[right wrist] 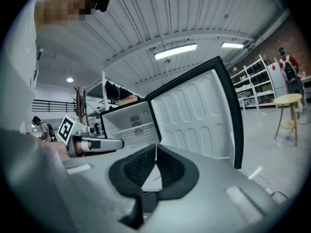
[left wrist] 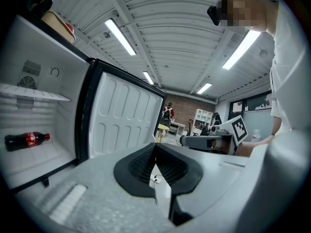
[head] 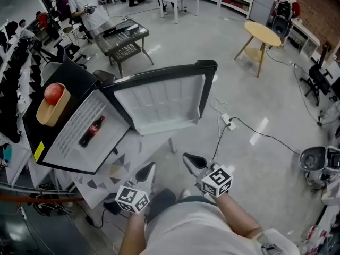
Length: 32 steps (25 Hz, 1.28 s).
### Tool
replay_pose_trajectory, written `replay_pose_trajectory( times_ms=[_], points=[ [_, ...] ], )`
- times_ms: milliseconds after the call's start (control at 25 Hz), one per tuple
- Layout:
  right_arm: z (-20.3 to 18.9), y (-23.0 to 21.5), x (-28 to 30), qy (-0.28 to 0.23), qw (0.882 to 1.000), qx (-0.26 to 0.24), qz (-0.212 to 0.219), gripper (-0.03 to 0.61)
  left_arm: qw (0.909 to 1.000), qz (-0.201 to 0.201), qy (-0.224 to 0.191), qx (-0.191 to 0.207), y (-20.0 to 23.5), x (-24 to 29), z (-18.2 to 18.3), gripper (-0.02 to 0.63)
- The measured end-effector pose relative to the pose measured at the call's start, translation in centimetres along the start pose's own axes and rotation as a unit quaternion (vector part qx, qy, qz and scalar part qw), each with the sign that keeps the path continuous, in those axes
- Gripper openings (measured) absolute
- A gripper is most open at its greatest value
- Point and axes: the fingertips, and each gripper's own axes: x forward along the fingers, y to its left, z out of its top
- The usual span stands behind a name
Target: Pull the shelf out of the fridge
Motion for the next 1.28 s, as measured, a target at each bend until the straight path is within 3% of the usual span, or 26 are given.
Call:
replay_pose_trajectory(
  times_ms=[400,800,920,1280],
  points=[
    [1.0,2.8,7.6,0.017,0.998,0.016,0.051,0.005,0.9979,0.044,-0.031,-0.036,6.8,-3.0,1.8,0.006],
    [1.7,7.4,16.9,0.037,0.990,0.033,0.132,0.005,0.9851,0.108,-0.091,-0.098,14.5,-7.7,2.7,0.006],
    [1.7,8.7,19.8,0.043,0.987,0.040,0.150,0.005,0.9764,0.124,-0.119,-0.131,17.3,-9.5,2.8,0.007],
    [1.5,12.7,27.9,0.053,0.973,0.107,0.195,0.005,0.9336,0.132,-0.214,-0.255,23.9,-14.2,3.7,0.008]
  ],
)
